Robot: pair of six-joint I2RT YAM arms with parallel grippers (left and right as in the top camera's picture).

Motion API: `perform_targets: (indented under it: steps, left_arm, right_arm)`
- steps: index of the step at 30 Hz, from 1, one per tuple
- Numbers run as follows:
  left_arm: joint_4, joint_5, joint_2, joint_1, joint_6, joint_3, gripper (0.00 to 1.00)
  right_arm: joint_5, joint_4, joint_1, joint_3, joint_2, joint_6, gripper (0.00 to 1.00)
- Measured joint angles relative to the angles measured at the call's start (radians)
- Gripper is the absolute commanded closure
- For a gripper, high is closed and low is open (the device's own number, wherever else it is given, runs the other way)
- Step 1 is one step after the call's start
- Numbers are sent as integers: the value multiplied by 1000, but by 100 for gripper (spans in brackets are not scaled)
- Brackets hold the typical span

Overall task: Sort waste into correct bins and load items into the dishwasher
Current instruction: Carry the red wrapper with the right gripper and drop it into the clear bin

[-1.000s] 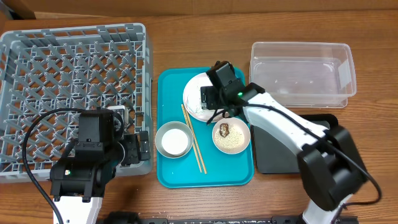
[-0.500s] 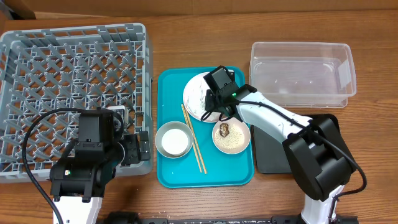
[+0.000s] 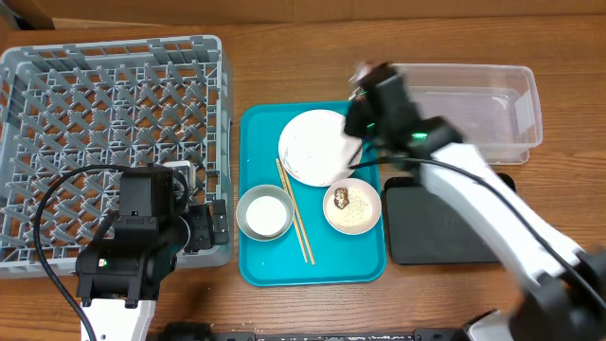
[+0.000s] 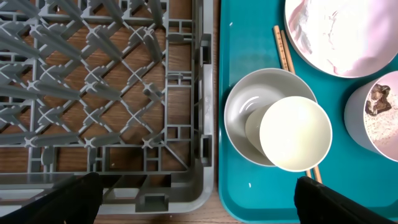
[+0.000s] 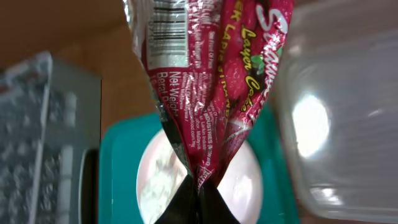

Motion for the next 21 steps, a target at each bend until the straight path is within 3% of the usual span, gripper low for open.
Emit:
perform_targets:
  steps: [4, 5, 8, 12, 21]
  left_arm:
    - [0, 0, 0, 0, 0, 0, 0]
    - [0, 0, 0, 0, 0, 0, 0]
    - [0, 0, 0, 0, 0, 0, 0]
    - [0, 0, 0, 0, 0, 0, 0]
    - [0, 0, 0, 0, -2, 0, 0]
  right_arm:
    - [65, -72, -87, 17, -63, 21, 96]
    - [79, -98, -111, 17, -61, 31, 92]
    - [102, -122, -176, 17, -26, 59, 37]
    - [115, -84, -236, 8, -1, 60, 20]
    - [-158, 16, -208, 8, -19, -77, 13]
